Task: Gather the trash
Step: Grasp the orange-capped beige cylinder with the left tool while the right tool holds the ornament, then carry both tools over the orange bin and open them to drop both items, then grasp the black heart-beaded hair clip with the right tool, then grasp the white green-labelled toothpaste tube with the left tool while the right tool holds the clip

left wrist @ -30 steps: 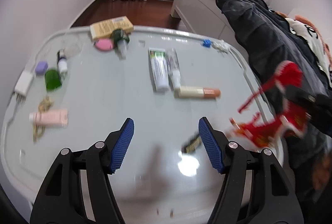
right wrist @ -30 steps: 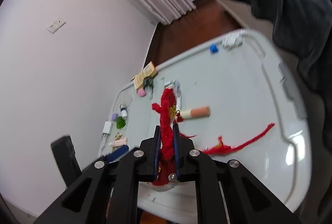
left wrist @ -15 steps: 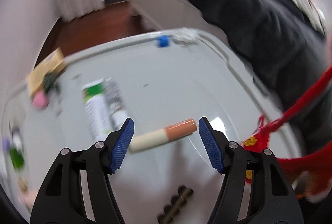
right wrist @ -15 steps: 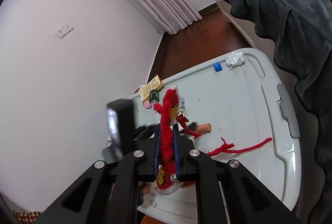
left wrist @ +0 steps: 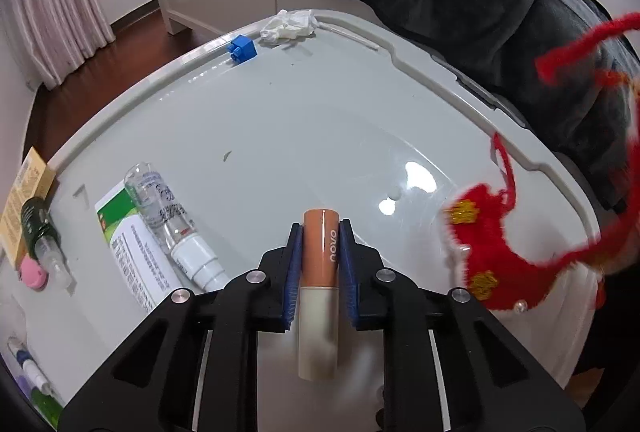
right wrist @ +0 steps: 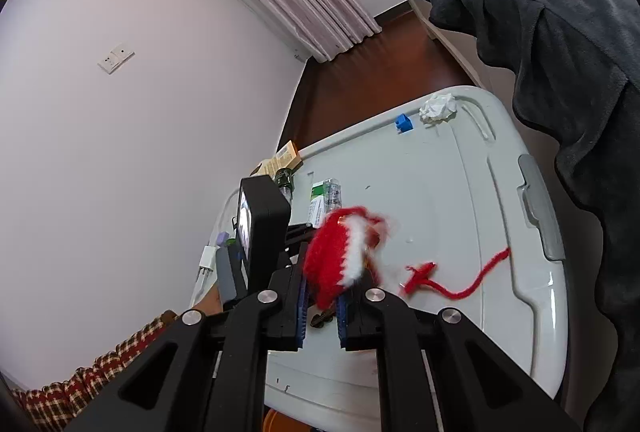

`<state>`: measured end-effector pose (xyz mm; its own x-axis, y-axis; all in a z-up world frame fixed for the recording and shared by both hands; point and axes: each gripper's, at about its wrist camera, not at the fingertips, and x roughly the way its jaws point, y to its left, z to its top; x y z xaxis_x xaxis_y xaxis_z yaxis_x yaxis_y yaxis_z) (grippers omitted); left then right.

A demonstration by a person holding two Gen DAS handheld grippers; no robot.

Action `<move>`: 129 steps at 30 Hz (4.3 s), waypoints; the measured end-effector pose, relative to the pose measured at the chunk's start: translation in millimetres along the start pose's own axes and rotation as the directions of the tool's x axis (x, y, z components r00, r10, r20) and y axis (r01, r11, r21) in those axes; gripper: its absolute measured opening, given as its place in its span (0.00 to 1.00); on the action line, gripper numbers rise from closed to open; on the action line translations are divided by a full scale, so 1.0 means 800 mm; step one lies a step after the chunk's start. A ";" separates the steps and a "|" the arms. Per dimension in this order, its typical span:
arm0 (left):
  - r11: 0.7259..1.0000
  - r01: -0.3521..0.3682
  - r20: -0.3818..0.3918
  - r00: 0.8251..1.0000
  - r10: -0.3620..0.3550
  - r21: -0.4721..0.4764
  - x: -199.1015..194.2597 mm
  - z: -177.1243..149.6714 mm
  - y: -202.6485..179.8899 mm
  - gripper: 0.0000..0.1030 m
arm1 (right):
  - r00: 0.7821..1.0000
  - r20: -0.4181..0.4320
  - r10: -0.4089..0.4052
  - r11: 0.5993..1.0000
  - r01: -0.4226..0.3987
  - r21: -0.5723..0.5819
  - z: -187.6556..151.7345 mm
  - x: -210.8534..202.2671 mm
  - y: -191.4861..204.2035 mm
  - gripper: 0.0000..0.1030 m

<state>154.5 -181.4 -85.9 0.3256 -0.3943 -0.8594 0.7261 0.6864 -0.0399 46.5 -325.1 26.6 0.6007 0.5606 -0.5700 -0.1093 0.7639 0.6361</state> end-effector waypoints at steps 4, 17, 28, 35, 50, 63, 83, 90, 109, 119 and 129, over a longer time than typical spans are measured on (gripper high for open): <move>0.997 0.025 0.002 1.000 -0.025 -0.067 -0.009 -0.007 0.000 0.17 | 1.000 -0.009 -0.011 1.000 0.011 -0.006 -0.001 0.004 0.001 0.11; 0.978 0.006 0.142 0.990 0.024 -0.207 -0.103 -0.017 0.001 0.17 | 0.999 0.029 0.044 0.997 -0.042 -0.063 0.005 -0.007 0.036 0.11; 0.965 -0.007 0.178 0.983 0.055 -0.260 -0.202 -0.089 -0.036 0.17 | 0.986 0.054 0.157 0.983 -0.150 -0.106 -0.013 -0.056 0.122 0.10; 0.964 0.013 0.175 0.984 0.035 -0.267 -0.258 -0.150 -0.078 0.17 | 0.977 0.048 0.206 0.968 -0.196 -0.153 -0.059 -0.108 0.180 0.11; 0.918 -0.001 -0.136 0.989 -0.058 -0.396 -0.193 -0.312 -0.146 0.33 | 0.951 -0.309 -0.024 0.999 0.007 -0.054 -0.288 0.001 0.104 0.41; 0.878 -0.147 -0.009 0.987 0.161 -0.455 -0.237 -0.279 -0.097 0.61 | 0.984 -0.104 -0.144 0.990 0.144 -0.007 -0.243 -0.001 0.081 0.96; 0.828 -0.232 0.188 0.910 0.371 -0.510 -0.246 -0.219 -0.023 0.66 | 0.854 -0.055 -0.518 0.853 0.511 -0.102 -0.134 0.193 0.078 0.92; 0.830 -0.201 0.163 0.931 0.327 -0.520 -0.238 -0.223 -0.017 0.66 | 0.819 -0.006 -0.574 0.791 0.553 -0.263 -0.140 0.220 0.088 0.82; 0.812 -0.156 0.163 0.942 0.294 -0.563 -0.239 -0.230 -0.006 0.66 | 0.889 -0.065 -0.453 0.838 0.400 -0.371 -0.124 0.177 0.088 0.17; 0.799 -0.127 0.142 0.956 0.257 -0.588 -0.230 -0.217 0.000 0.66 | 0.913 -0.052 -0.406 0.863 0.364 -0.350 -0.117 0.140 0.095 0.17; 0.769 -0.142 0.080 0.966 0.244 -0.624 -0.133 -0.088 0.075 0.65 | 0.932 -0.030 -0.361 0.891 0.335 -0.307 -0.092 0.123 0.079 0.17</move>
<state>120.8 -55.1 -32.8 0.5405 -0.2626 -0.7993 0.1341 0.9648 -0.2263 40.6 -198.5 -27.5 0.5755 0.2566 -0.7765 -0.1391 0.9664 0.2163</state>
